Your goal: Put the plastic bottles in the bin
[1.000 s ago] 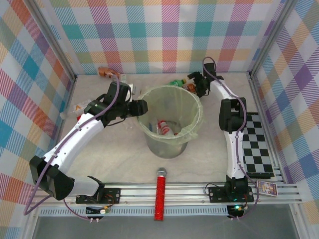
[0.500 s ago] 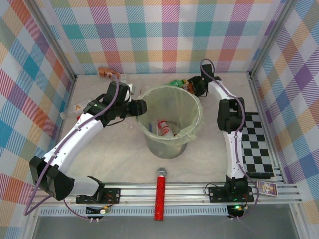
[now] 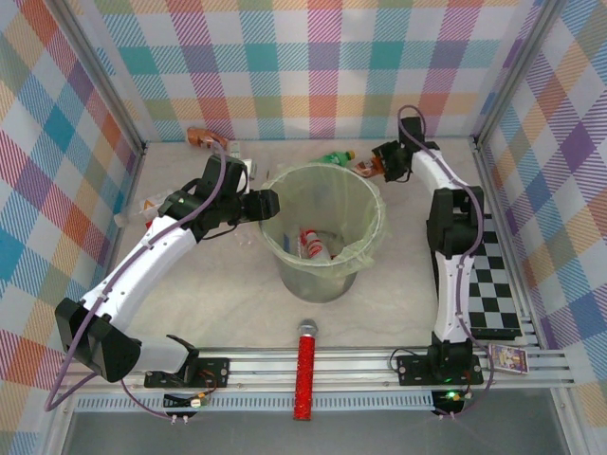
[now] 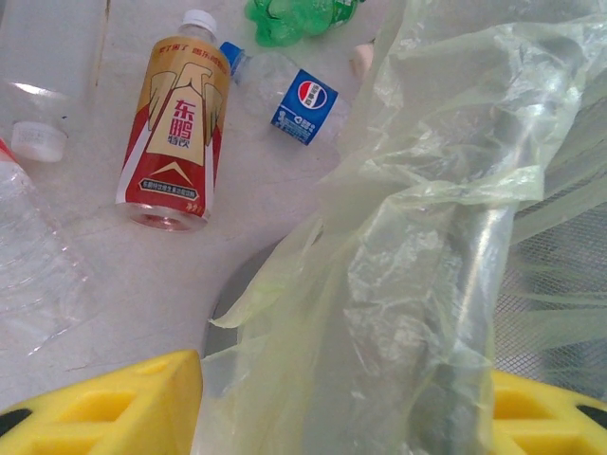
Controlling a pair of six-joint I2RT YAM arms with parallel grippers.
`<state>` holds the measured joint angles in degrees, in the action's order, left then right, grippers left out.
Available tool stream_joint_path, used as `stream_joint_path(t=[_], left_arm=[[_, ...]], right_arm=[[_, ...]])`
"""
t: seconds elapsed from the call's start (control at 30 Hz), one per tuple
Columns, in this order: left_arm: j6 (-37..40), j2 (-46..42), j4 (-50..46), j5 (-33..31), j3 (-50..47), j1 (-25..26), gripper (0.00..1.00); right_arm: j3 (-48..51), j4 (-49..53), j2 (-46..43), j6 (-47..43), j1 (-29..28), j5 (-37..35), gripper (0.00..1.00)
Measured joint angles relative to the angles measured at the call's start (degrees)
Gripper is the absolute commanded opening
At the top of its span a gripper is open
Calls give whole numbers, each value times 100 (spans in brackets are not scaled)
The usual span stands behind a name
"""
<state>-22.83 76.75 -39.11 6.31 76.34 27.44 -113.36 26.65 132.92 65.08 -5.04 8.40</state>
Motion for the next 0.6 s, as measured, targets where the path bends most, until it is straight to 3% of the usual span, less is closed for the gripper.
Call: stream_joint_path(t=[0.23, 0.43, 0.6], left_arm=[[33, -11, 28, 24, -4, 0, 57], [125, -11, 59, 111, -17, -2, 57], [127, -66, 264, 264, -170, -17, 57]], right_arm=[[750, 212, -1438, -636, 396, -94, 46], [817, 649, -2594, -1615, 675, -262, 34], [815, 955, -3300, -2413, 684, -175, 32]])
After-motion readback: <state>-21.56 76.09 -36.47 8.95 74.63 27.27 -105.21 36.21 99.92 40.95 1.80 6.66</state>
